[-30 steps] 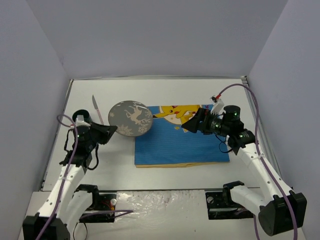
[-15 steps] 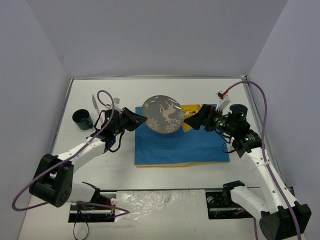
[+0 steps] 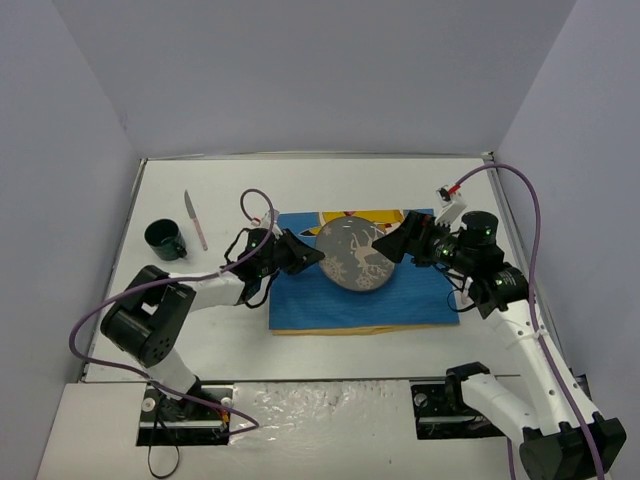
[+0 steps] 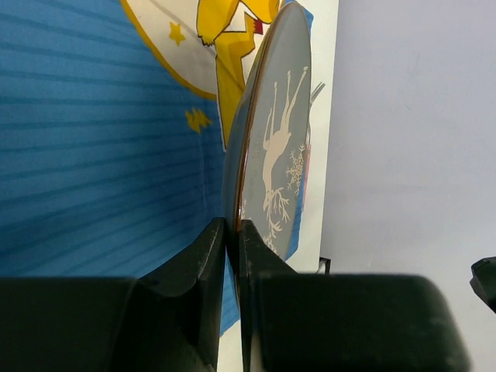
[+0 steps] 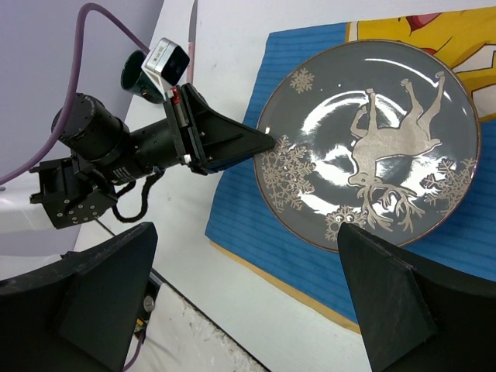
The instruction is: Set the dinner table for one person
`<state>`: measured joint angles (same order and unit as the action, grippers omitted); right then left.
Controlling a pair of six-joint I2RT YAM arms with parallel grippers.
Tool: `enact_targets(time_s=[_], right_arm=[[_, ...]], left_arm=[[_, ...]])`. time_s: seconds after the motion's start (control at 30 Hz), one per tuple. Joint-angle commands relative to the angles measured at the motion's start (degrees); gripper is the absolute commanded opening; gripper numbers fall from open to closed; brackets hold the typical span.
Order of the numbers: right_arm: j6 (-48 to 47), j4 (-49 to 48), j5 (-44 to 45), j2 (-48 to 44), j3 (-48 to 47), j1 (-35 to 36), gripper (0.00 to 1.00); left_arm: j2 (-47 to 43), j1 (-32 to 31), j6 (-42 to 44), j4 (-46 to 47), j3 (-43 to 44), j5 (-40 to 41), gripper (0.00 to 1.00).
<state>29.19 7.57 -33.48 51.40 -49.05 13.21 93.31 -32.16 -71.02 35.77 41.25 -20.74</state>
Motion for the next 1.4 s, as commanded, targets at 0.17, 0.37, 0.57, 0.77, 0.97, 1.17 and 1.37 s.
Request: enact_targets(time_s=[0.17, 0.37, 0.57, 0.77, 0.97, 1.17, 1.37], right_arm=[[-1.6, 0.1, 1.3, -1.5, -3.3, 0.1, 0.99], [-1.8, 0.8, 1.6, -2.0, -2.6, 0.1, 0.99], [-2.0, 1.5, 2.1, -2.9, -1.7, 0.1, 0.99], [-2.3, 2.1, 2.8, -3.8, -0.3, 0.1, 0.99], [-3.4, 3.3, 4.0, -4.7, 0.4, 0.1, 1.0], [-5.1, 4.8, 5.1, -5.1, -0.4, 0.1, 1.0], [-7.0, 6.3, 6.5, -5.3, -1.2, 0.1, 1.0]], left_arm=[[3.7, -2.3, -5.3, 22.7, 5.0, -3.0, 0.0], [5.7, -2.4, -4.1, 22.8, 4.8, -3.1, 0.0], [10.6, -2.4, -4.6, 25.2, 4.4, -4.4, 0.0], [15.8, -2.4, -5.3, 28.7, 3.7, -5.6, 0.0], [15.4, -2.2, -3.2, 25.4, 2.0, -4.5, 0.39], [10.2, -1.0, 1.6, 14.0, 0.4, -3.0, 0.75], [-3.7, 1.3, 14.8, -15.0, 2.1, 3.8, 0.96]])
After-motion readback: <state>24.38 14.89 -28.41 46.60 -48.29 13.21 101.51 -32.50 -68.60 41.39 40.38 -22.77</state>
